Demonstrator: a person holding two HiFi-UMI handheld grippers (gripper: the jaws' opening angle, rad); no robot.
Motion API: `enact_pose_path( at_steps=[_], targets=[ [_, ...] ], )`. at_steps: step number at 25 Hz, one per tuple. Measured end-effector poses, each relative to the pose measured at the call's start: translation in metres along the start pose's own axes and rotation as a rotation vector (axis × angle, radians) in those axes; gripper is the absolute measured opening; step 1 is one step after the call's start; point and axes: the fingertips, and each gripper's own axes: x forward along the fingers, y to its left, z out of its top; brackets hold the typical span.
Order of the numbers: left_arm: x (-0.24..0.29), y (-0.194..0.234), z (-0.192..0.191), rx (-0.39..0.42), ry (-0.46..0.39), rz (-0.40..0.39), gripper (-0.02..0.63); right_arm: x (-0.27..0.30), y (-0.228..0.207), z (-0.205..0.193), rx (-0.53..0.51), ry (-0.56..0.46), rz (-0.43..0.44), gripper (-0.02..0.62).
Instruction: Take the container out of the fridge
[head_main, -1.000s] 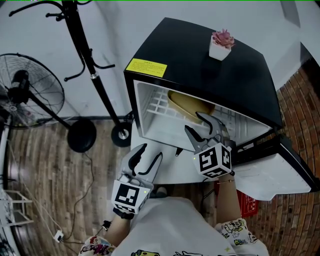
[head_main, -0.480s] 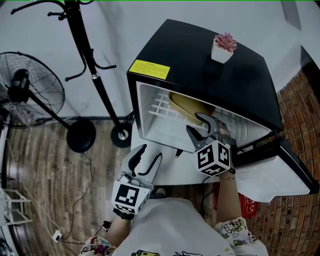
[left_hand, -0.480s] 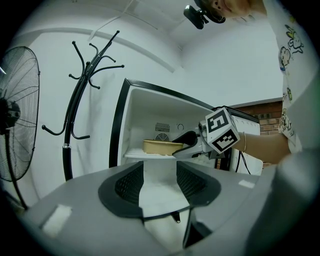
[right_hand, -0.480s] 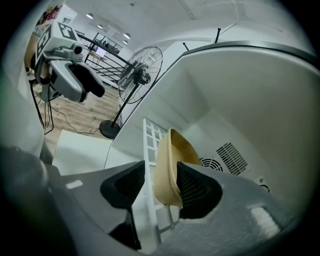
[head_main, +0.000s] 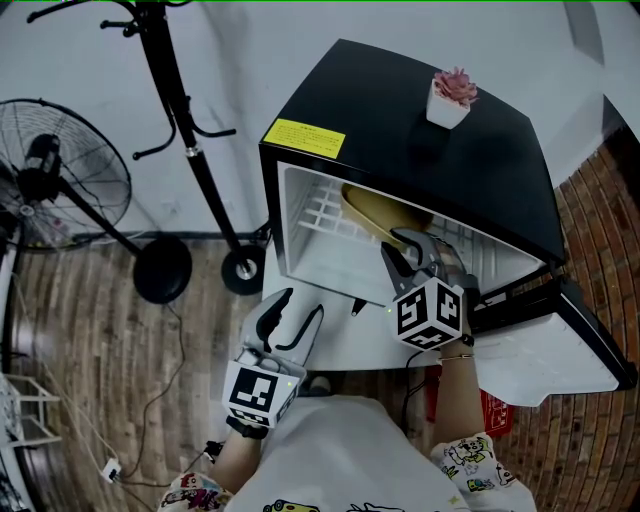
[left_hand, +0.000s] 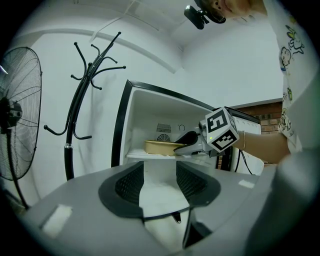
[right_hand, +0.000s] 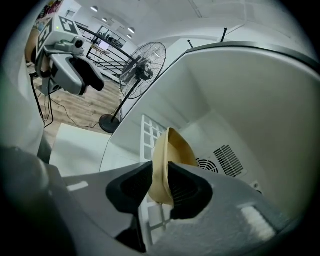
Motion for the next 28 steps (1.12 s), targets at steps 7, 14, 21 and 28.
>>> enact_pose_path(
  at_steps=[7, 14, 21, 28],
  targets=[
    [-0.002, 0.000, 0.005, 0.000, -0.007, 0.004, 0.193, -0.002, 0.001, 0.001, -0.014, -0.002, -0.006, 0.078],
    [-0.002, 0.000, 0.007, 0.001, -0.009, 0.002, 0.175, -0.002, 0.002, 0.000, -0.024, -0.001, -0.001, 0.050],
    [-0.007, 0.001, 0.009, 0.004, -0.014, 0.007, 0.168, -0.005, 0.003, 0.003, -0.028, -0.002, -0.010, 0.026],
    [-0.013, 0.001, 0.010, 0.008, -0.022, 0.004, 0.146, -0.010, 0.006, 0.006, -0.029, 0.005, -0.011, 0.018]
  ],
)
